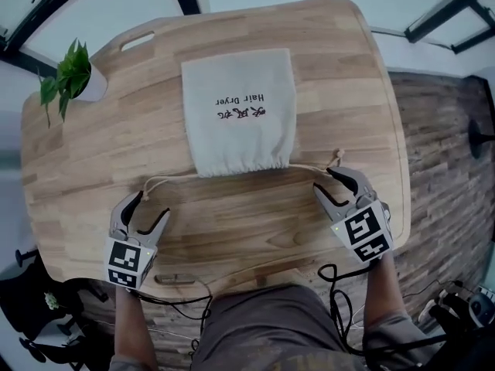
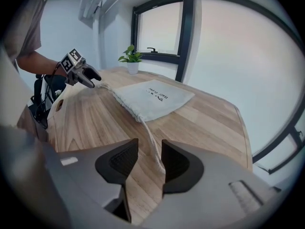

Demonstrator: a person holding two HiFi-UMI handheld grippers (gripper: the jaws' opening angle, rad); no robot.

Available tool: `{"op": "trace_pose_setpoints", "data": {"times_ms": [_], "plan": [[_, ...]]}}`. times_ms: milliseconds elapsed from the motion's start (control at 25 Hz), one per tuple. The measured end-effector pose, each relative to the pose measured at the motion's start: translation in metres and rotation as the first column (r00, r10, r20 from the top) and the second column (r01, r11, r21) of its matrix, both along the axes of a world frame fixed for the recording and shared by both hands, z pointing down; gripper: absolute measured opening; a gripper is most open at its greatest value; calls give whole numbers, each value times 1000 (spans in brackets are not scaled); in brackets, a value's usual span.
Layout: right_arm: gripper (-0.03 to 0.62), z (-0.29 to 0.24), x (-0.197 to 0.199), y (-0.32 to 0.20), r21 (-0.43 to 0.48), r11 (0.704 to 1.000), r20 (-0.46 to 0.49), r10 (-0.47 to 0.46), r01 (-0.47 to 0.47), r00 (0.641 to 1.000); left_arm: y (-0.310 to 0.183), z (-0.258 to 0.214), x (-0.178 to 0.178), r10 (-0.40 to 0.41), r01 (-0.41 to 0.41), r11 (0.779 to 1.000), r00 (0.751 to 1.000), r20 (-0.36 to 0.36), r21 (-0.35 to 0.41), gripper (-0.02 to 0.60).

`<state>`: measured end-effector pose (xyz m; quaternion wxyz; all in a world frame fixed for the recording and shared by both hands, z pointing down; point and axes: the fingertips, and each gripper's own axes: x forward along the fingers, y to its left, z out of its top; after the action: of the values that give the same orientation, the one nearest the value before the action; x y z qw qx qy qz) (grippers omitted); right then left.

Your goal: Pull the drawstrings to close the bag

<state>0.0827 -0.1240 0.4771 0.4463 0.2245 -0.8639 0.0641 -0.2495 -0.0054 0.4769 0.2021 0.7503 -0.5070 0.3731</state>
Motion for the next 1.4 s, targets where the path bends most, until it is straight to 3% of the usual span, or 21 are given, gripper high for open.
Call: {"op": "trace_pose_setpoints", "data": {"times_ms": [360,600,800,1040,1280,1400], "plan": [[183,-37,-38,-10,80,991,30,-114,111,993,-43,-25,51,137,-136,987,990,-13,81,284],[183,-22,-57,-19,66,984,5,-165,165,986,-66,-4,64,224,-223,974,974,-20,37,284],[181,7,-60,-20,10,982,-22,-190,190,982,-67,22,73,314,-314,949,949,-17,-31,267],[170,27,-61,-19,-46,976,-24,-213,212,977,-74,27,79,360,-363,931,930,-71,-44,239],[113,29,-65,-11,-63,963,7,-261,261,965,-71,28,84,400,-407,912,910,-110,-48,180],[61,30,-66,-7,-72,962,10,-264,264,964,-69,29,83,410,-415,909,908,-86,-48,20]]}}
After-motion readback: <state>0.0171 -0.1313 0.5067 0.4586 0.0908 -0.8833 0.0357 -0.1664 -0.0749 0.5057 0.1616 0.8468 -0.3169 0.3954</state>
